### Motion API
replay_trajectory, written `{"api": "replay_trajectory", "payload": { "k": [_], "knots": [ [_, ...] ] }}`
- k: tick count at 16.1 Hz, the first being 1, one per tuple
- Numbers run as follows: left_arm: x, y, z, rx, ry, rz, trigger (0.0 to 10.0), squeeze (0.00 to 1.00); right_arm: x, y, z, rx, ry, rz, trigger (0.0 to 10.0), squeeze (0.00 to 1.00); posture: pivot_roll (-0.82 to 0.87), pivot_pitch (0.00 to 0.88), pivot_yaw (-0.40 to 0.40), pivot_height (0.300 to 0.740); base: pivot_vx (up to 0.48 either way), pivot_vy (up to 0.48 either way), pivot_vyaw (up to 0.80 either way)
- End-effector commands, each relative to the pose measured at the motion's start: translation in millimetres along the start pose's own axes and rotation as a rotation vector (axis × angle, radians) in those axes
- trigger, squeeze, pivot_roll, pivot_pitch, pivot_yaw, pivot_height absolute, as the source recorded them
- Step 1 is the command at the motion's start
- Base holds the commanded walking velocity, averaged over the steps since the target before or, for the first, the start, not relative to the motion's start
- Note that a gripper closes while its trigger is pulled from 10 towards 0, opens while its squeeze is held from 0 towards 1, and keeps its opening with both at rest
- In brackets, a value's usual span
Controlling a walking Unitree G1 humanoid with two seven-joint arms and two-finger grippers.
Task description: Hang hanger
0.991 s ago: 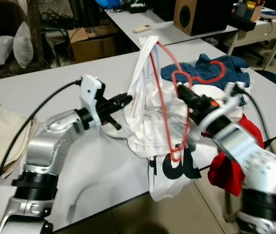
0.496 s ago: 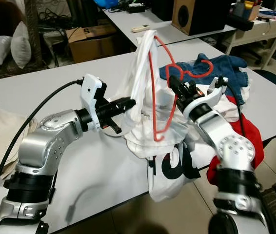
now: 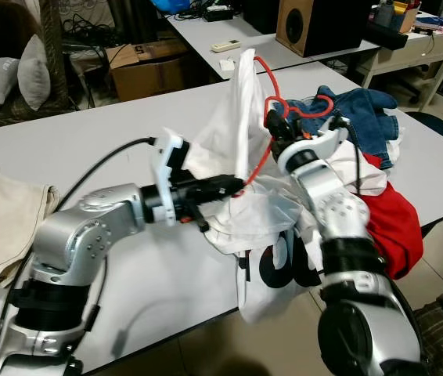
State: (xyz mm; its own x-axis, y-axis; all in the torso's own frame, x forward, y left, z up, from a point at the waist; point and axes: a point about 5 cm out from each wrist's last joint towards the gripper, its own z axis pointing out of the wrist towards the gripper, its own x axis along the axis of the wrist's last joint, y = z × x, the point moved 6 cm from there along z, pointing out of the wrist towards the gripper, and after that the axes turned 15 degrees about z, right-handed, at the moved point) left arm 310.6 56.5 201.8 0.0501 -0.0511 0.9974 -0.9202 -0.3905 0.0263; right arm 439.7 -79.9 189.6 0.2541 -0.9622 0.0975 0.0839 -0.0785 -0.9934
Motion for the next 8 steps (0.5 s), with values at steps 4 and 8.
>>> {"api": "replay_trajectory", "payload": {
  "k": [4,8],
  "knots": [
    [18,6.7,3.1,-0.038,0.07,-0.017,0.0,0.0,2,-2.2,9.5,-0.012,0.055,-0.047,10.0,0.0,0.01,0.009,0.049,0.74,0.0,0.0,0.0],
    [21,5.4,0.5,-0.028,0.074,-0.024,0.0,0.0,-8,-4.3,14.2,0.002,0.042,-0.013,10.0,0.0,0.01,0.006,0.049,0.74,0.0,0.0,0.0]
  ]
}}
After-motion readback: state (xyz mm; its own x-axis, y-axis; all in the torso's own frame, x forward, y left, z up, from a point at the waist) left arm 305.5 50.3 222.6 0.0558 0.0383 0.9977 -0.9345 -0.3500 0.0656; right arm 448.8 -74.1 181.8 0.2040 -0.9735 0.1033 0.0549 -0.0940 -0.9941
